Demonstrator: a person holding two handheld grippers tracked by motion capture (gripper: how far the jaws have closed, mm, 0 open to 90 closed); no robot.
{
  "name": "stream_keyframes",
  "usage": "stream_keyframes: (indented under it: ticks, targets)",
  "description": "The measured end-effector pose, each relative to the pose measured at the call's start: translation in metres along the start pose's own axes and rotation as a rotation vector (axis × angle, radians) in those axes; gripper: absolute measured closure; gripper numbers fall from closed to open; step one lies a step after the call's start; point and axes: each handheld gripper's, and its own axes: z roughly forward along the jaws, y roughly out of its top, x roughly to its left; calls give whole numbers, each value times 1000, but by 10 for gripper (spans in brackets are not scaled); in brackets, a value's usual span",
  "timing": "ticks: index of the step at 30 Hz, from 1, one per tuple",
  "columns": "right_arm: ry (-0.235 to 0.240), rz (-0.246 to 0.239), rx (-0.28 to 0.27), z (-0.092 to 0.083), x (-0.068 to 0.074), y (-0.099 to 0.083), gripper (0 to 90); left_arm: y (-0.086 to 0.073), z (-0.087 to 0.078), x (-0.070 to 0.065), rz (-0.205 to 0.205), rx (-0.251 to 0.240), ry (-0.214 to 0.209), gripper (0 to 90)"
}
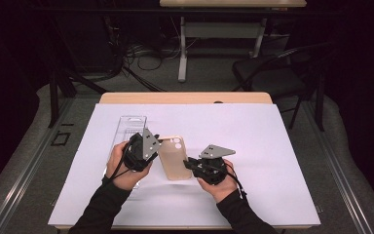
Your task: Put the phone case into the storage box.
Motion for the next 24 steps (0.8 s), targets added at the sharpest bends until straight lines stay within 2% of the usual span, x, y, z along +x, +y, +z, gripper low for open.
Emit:
stream_keyframes:
  ticks: [9,14,24]
  targets:
    - [3,3,0,1,-1,0,770,-1,2,1,0,5,-3,802]
    - [2,17,-12,0,-2,0,691,-2,3,2,2,9,4,803]
    - [8,23,-19,1,-2,1,594,-2,3,3,-6,8,1,803]
